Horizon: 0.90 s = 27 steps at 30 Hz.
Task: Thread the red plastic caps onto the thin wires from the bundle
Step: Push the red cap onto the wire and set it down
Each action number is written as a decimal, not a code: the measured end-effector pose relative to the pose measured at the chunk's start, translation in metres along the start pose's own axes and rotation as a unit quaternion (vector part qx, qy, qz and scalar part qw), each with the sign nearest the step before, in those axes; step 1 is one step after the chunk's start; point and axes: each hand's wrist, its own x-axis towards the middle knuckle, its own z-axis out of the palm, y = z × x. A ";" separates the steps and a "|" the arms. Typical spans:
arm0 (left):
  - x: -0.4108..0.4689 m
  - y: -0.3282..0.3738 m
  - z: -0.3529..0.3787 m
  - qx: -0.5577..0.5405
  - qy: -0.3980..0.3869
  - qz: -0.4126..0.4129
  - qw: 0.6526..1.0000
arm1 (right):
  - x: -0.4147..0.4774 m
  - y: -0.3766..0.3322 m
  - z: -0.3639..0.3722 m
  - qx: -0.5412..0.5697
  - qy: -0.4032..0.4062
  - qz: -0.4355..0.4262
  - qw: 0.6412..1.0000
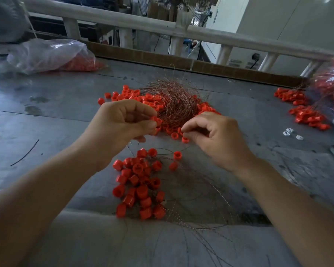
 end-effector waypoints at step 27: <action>-0.014 0.007 0.018 -0.124 -0.084 0.028 0.988 | -0.013 -0.039 -0.013 0.088 0.059 -0.005 0.994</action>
